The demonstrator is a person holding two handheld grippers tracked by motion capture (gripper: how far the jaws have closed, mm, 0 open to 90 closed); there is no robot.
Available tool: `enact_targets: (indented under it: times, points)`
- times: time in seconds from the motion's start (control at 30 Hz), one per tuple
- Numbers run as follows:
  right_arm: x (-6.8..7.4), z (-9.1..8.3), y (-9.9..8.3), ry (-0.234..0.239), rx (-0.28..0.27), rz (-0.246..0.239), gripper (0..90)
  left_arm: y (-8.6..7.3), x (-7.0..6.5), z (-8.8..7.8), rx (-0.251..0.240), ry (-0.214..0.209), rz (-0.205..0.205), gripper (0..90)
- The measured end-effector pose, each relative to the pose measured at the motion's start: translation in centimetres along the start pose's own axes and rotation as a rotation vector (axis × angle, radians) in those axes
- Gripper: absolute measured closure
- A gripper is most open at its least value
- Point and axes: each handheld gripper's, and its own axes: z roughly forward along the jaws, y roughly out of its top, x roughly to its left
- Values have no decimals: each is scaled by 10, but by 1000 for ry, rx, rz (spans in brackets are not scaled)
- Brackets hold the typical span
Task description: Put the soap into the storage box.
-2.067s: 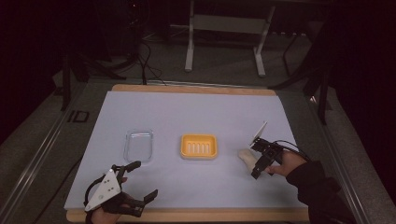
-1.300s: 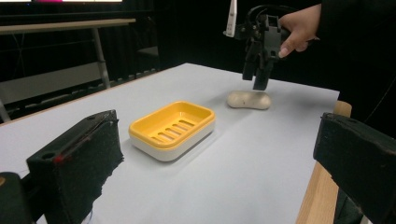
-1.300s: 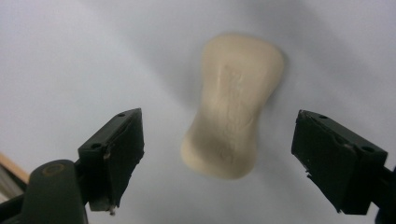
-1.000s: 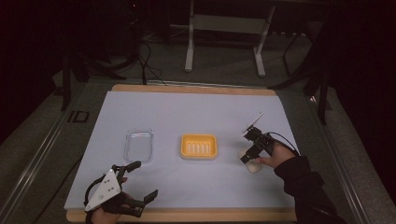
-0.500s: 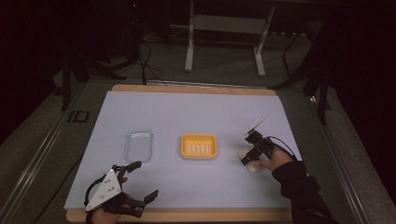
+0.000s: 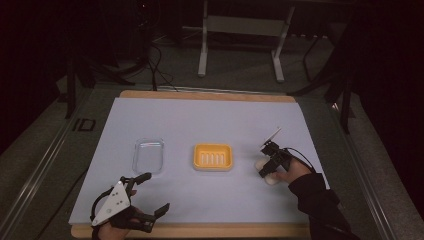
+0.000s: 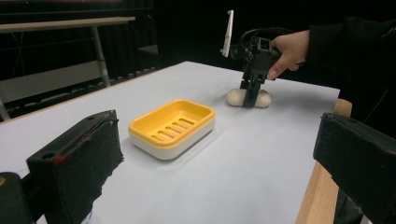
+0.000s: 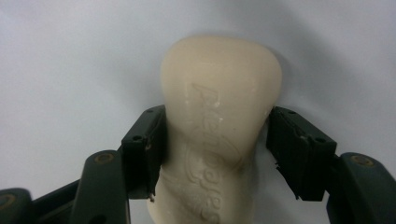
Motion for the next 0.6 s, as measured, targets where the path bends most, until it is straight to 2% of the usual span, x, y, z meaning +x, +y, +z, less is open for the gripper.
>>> enact_targets:
  times: [0.27,0.37,0.5,0.6]
  points:
    - [6,1,1,-54,15,-18,431,0,0,0,2,-1,4,11]
    - [9,1,1,-55,15,-37,479,0,0,0,2,-1,4,11]
    - [10,0,2,-58,19,-59,493,0,0,0,2,-1,4,11]
    - [8,0,3,-38,20,-66,496,0,0,0,0,1,2,11]
